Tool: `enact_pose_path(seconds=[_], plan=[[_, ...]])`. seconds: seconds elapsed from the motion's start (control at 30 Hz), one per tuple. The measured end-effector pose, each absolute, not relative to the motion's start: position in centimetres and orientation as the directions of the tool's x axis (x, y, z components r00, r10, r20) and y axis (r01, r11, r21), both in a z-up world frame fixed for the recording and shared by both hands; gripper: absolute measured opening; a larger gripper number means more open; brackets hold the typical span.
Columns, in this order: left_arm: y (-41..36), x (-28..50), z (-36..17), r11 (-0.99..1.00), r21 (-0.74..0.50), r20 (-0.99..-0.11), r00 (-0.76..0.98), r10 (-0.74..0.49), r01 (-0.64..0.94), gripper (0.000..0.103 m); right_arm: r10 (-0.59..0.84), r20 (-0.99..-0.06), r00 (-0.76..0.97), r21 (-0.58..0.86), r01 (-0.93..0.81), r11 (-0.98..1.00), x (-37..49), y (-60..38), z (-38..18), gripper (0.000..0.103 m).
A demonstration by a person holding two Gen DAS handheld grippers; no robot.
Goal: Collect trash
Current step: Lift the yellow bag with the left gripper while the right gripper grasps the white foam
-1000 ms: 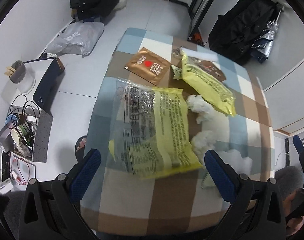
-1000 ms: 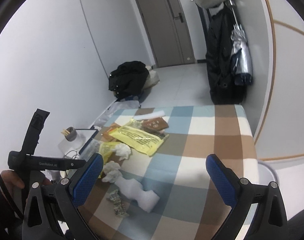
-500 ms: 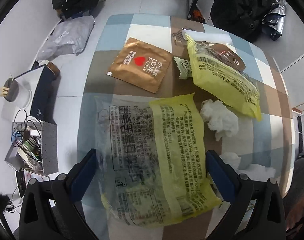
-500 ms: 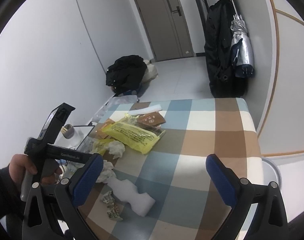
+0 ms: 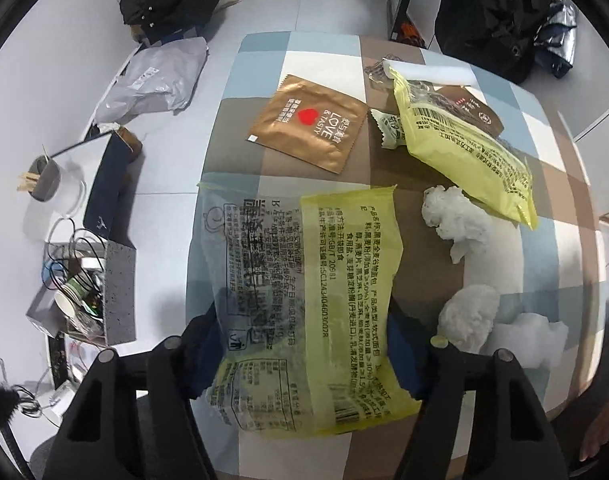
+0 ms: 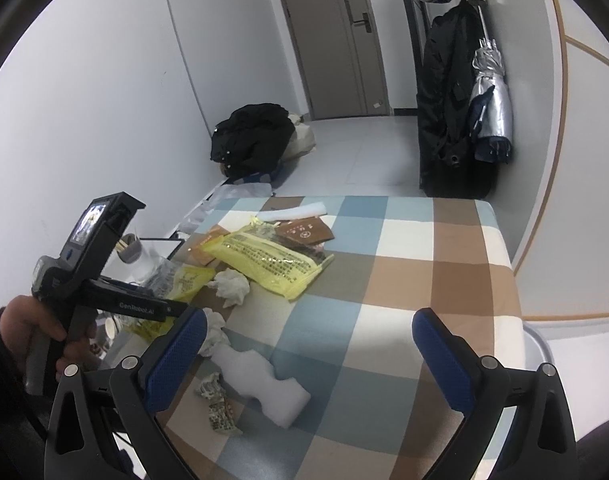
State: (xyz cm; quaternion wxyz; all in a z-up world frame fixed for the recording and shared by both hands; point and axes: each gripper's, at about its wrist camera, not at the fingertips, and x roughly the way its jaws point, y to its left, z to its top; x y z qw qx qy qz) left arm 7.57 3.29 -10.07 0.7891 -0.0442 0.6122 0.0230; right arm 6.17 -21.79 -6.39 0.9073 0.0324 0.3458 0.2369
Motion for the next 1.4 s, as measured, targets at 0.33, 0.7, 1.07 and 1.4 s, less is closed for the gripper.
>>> enact_pose_path(seconds=[0.33, 0.7, 1.07, 1.4], plan=[[4.7, 8.1, -8.7, 0.981, -0.158, -0.938, 0.328, -0.115, -0.109, 0.064, 0.445, -0.639, 0.627, 0.208, -0.416, 0.885, 5.3, -21.5, -6.4, 0.103], [6.2, 5.6, -4.5, 0.959, -0.261, -0.849, 0.498, -0.176, -0.107, 0.064, 0.484, -0.754, 0.445, 0.258, -0.476, 0.84, 6.1, -18.9, -8.1, 0.098], [7.2, 3.5, -1.8, 0.967, -0.233, -0.783, 0.61, -0.123, -0.104, 0.064, 0.409, -0.86, 0.306, 0.185, -0.56, 0.808, 8.0, -14.5, -11.9, 0.075], [6.6, 2.9, -0.9, 0.983, -0.168, -0.753, 0.653, -0.082, -0.071, 0.064, 0.371, -0.867, 0.333, 0.143, -0.548, 0.824, 8.0, -14.3, -12.8, 0.058]])
